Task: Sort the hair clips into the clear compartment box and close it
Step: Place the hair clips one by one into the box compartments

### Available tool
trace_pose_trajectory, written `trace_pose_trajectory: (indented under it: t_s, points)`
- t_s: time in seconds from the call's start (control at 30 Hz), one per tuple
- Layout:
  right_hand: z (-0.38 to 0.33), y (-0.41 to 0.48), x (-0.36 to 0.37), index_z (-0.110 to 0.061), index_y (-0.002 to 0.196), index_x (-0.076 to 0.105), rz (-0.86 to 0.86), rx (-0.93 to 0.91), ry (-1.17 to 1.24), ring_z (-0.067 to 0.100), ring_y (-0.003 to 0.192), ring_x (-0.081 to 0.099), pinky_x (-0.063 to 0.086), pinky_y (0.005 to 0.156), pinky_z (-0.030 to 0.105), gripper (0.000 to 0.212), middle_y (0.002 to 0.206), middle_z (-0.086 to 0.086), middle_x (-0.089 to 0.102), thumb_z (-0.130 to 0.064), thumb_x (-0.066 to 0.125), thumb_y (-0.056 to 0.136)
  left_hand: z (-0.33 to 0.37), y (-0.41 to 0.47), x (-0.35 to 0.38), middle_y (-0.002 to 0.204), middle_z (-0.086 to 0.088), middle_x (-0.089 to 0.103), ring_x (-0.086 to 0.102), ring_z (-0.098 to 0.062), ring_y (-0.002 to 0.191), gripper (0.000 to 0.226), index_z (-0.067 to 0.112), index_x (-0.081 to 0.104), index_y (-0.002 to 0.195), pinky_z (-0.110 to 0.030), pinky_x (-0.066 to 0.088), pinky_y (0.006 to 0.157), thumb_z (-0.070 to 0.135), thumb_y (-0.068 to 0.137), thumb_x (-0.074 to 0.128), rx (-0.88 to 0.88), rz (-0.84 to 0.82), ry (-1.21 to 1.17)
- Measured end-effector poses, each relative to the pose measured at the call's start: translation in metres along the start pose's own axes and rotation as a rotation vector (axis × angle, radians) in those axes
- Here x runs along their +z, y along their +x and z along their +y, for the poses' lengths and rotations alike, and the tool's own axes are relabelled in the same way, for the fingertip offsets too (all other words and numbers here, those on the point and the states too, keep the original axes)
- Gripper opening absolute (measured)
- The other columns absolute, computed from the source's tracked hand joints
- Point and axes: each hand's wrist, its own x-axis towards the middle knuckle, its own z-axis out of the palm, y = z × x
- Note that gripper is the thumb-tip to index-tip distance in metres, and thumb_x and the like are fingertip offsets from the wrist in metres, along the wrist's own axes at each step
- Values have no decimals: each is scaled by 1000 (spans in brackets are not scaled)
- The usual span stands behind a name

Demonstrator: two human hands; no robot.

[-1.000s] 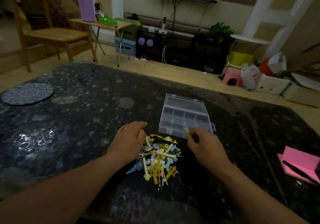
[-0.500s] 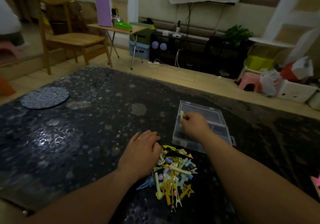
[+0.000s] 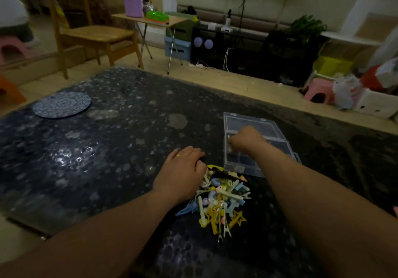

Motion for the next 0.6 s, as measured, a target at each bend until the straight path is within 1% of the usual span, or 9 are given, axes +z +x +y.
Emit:
trace_pose_trajectory:
  t_s: [0.07,0.13,0.17,0.27,0.33,0.4,0.47,0.53,0.6]
  points:
    - [-1,0,3,-9,79,73,4,28,-23,27,77,69,57,70,39,24,87,12,75,-30,74,92,0,0,-1,151,10,51,36,-6,145,58,28,55,144,-37,14,128,41,98,21,0,-10,-9]
    - [1,-1,4,-13,78,69,46,4,62,26,81,68,60,80,40,22,92,11,75,-31,77,89,1,1,-2,148,8,53,40,-7,142,60,27,56,143,-39,15,127,41,96,21,-6,-14,-24]
    - [3,-4,3,-14,79,67,69,-18,93,26,80,66,59,76,38,22,90,10,73,-32,76,89,2,2,-2,145,8,55,43,-8,139,59,27,56,142,-40,16,127,41,96,21,-10,-8,-30]
    - [7,-21,-7,-11,76,63,158,-84,39,27,67,60,42,56,33,31,70,7,62,-34,68,97,2,3,-2,138,8,58,50,-9,129,58,26,58,139,-40,21,125,40,94,24,-16,12,-57]
    - [13,-41,-15,-13,74,59,305,-171,58,26,66,57,38,56,32,32,68,5,59,-30,63,101,2,3,-2,140,7,58,50,-10,130,57,25,56,142,-40,22,125,39,96,26,-14,16,-77]
    - [22,-72,-20,-15,80,61,429,-266,88,19,68,58,41,58,30,27,74,1,61,-27,61,104,3,3,-4,143,5,57,49,-12,131,54,23,55,144,-41,25,123,36,98,29,-21,25,-101]
    - [34,-105,-19,-20,90,67,399,-355,79,9,75,62,45,61,26,17,82,-5,65,-28,63,105,5,1,-7,143,3,58,49,-15,130,51,21,55,144,-42,31,120,33,100,33,-25,45,-117]
    - [46,-132,-10,-27,100,71,265,-406,52,1,81,65,46,67,22,9,90,-11,70,-29,64,106,7,0,-9,144,1,57,49,-17,130,49,19,54,145,-43,33,118,31,101,36,-31,44,-130]
    - [54,-147,2,-30,112,73,195,-442,-35,0,88,65,52,76,23,12,101,-13,72,-29,63,106,8,-1,-13,146,-1,57,50,-19,131,48,18,54,146,-43,33,118,29,102,36,-45,25,-137]
